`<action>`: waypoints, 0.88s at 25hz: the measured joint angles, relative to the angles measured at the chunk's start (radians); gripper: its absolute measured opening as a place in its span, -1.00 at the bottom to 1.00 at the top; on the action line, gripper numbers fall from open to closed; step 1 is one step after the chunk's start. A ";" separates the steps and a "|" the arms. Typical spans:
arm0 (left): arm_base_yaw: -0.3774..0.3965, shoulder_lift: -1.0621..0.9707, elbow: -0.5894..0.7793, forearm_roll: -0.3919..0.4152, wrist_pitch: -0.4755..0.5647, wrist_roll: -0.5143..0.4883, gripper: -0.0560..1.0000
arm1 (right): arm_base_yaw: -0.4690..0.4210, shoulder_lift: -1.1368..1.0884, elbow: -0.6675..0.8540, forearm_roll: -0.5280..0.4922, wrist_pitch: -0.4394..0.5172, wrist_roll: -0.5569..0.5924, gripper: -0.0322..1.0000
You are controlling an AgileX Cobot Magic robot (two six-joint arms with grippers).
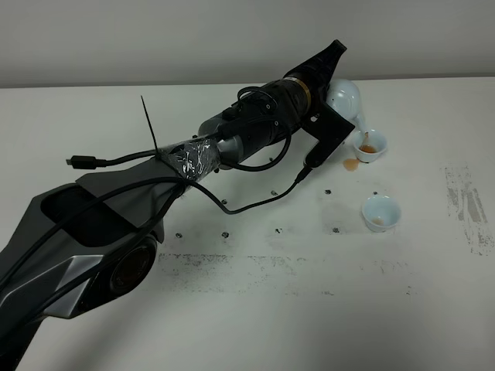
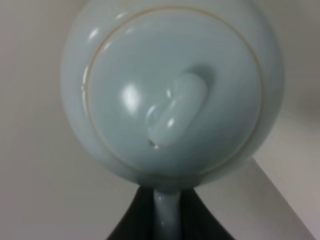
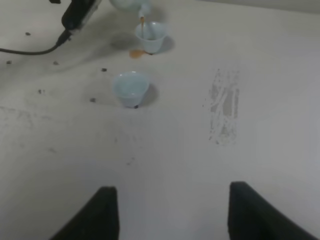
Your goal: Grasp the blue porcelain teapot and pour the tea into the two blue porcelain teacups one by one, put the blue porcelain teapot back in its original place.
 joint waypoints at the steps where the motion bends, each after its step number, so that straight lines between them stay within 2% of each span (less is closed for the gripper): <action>1: 0.000 0.000 0.000 0.005 -0.002 0.000 -0.77 | 0.000 0.000 0.000 0.000 0.000 0.000 -0.04; 22: 0.001 0.000 0.000 0.079 -0.052 -0.002 -0.77 | 0.000 0.000 0.000 -0.013 0.000 0.000 -0.04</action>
